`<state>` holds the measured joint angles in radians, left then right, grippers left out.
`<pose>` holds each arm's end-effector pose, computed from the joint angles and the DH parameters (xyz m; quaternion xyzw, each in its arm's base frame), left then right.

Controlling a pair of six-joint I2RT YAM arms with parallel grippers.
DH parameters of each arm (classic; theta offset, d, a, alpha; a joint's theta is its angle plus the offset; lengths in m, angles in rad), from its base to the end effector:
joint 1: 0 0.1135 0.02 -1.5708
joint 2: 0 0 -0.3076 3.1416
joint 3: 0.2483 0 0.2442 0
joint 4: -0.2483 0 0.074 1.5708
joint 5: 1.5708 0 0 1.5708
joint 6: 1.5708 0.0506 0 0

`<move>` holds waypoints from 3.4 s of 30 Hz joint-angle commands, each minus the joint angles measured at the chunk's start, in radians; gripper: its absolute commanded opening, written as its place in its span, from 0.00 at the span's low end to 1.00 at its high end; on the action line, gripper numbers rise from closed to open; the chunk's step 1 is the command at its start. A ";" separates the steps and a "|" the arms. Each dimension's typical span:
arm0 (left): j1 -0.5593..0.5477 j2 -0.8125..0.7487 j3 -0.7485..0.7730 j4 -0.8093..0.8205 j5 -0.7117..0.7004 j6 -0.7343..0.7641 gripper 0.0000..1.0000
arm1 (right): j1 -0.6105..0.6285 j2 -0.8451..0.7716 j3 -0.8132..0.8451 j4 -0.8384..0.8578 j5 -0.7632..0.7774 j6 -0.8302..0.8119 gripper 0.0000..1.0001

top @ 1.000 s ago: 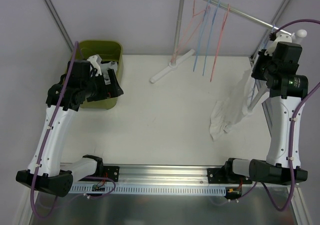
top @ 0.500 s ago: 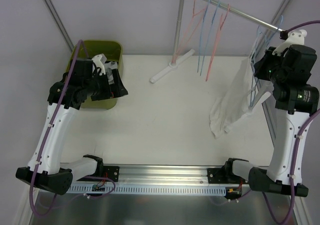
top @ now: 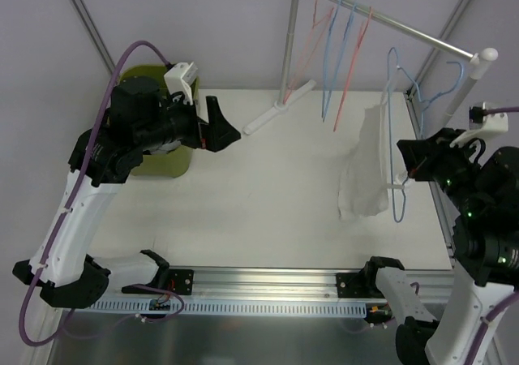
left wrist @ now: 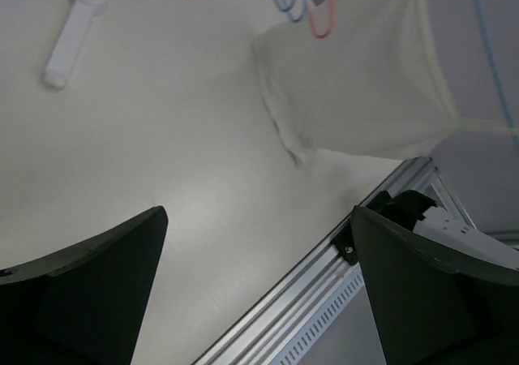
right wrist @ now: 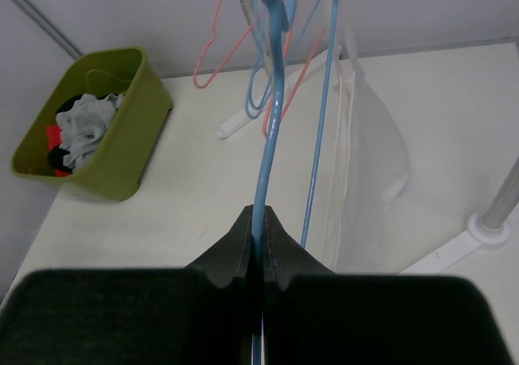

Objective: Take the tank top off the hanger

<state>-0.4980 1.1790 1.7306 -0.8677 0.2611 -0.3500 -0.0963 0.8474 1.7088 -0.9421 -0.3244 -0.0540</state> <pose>0.1602 -0.1020 0.5348 0.1356 0.7948 -0.3355 0.4871 0.0479 0.0116 0.5529 -0.0941 0.7276 0.0681 0.6761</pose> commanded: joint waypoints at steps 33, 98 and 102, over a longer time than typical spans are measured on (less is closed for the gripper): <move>-0.479 0.567 0.463 0.421 -0.124 0.109 0.00 | 0.023 -0.051 0.293 -0.408 -0.464 0.066 0.00; -0.398 0.131 -0.488 0.299 -0.367 -0.159 0.99 | 0.218 -0.343 -0.305 -0.018 0.191 0.382 0.00; -0.398 0.119 -0.460 0.280 -0.356 -0.118 0.99 | 0.218 -0.219 -0.265 0.023 0.254 0.298 0.00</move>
<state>-0.9012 1.3293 1.2163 -0.5697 -0.0830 -0.5148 0.1177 0.5419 1.4063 -0.9596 -0.1032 0.2615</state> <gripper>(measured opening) 0.984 0.032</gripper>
